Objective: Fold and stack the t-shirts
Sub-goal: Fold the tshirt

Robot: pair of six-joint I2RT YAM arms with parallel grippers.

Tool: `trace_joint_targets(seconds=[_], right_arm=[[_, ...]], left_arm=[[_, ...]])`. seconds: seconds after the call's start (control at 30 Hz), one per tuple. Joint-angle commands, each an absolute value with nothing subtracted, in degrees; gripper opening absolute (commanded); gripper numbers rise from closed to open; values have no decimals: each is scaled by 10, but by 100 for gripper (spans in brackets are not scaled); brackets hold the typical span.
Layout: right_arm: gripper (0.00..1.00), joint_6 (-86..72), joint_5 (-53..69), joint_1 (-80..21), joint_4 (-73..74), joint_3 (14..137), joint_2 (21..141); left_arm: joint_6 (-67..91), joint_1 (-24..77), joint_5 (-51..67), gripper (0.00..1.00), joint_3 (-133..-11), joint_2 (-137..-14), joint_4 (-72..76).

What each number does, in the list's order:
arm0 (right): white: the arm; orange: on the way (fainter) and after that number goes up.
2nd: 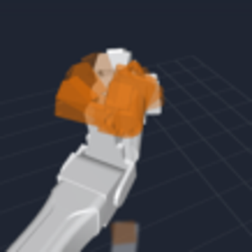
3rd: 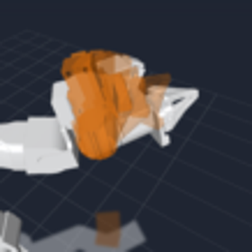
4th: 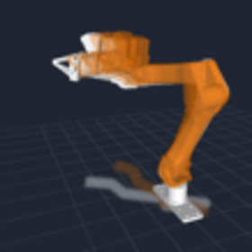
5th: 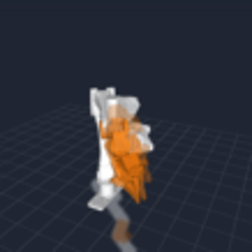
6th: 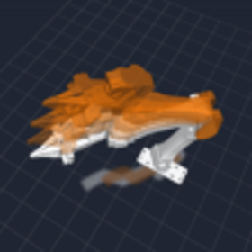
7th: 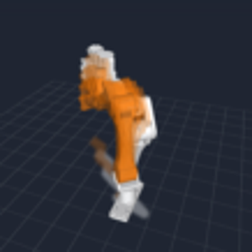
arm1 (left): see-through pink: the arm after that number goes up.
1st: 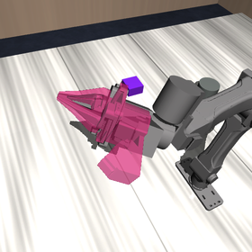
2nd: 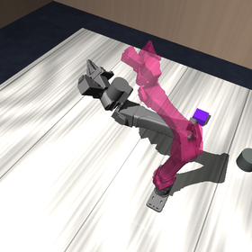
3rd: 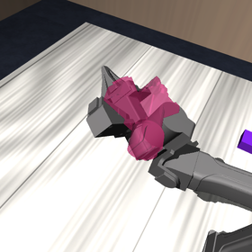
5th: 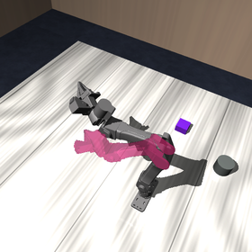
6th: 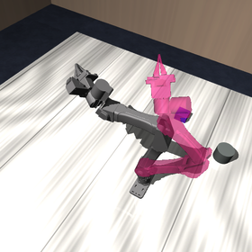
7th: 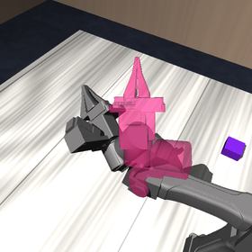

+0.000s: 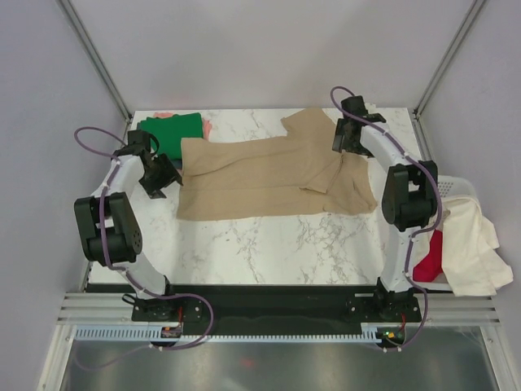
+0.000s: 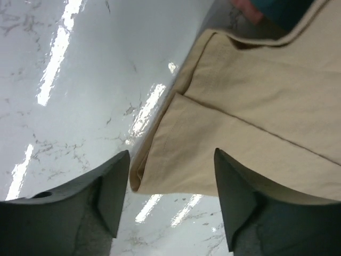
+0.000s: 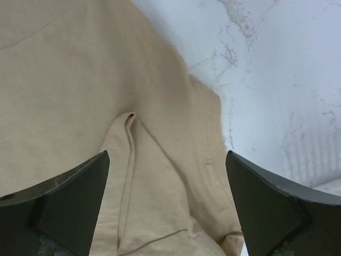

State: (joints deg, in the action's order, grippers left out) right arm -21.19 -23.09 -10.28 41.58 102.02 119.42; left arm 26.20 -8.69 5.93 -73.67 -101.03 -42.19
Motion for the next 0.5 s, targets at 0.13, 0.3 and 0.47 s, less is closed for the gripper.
trace_joint_targets(seconds=[0.13, 0.3, 0.47], right_arm=[[98, -251, -132, -66, 387, 862, 1001], [98, -303, -49, -67, 320, 657, 890], [90, -312, -55, -51, 300, 556, 838]], left_arm=[[283, -91, 47, 77, -620, -835, -387], [364, -91, 75, 74, -508, -765, -318], [414, -92, 92, 74, -416, -730, -248]])
